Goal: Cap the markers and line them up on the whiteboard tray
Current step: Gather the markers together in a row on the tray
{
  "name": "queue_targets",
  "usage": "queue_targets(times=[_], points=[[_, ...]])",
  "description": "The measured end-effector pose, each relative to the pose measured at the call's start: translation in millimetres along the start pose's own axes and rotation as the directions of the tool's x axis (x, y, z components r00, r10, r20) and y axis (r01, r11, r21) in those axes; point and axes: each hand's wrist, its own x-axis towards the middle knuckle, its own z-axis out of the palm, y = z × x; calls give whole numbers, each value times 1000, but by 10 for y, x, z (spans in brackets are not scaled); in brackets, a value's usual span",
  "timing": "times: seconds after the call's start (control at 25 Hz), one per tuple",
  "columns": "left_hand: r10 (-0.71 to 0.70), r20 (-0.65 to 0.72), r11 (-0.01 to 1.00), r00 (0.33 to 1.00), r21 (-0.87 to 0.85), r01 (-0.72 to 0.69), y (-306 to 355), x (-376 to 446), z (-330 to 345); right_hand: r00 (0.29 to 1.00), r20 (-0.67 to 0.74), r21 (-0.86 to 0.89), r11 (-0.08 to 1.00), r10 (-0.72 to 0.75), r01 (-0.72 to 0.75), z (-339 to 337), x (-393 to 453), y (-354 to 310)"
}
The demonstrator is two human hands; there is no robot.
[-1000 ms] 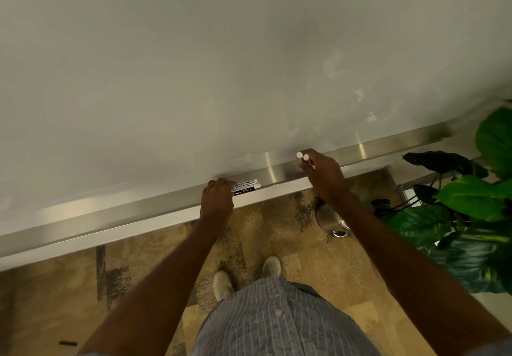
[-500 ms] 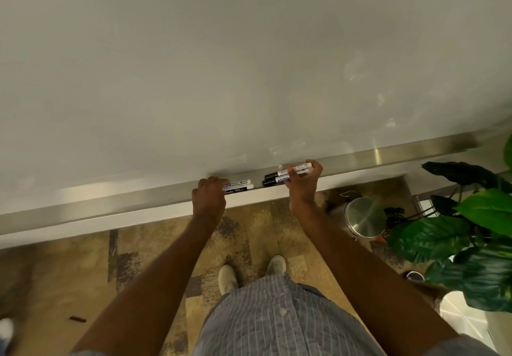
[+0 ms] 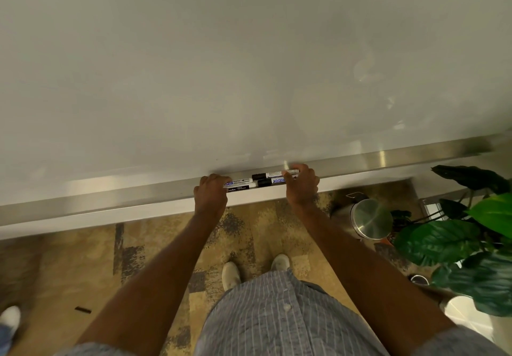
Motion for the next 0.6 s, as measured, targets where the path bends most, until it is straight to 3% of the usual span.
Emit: queue_targets(times=[0.16,0.36,0.6], points=[[-5,11,1000,1000,-1,5,0,10,-4,991,34,-211,969,-126,131,-23,-49,62],[-9,14,1000,1000,-25,10,-22,7,-13,928,100,-479,799,-360,362,-43,-110,59],[-15,-4,999,1000,-29,15,-72,-15,-43,926,151,-473,797,-347,376,-45,-113,-32]])
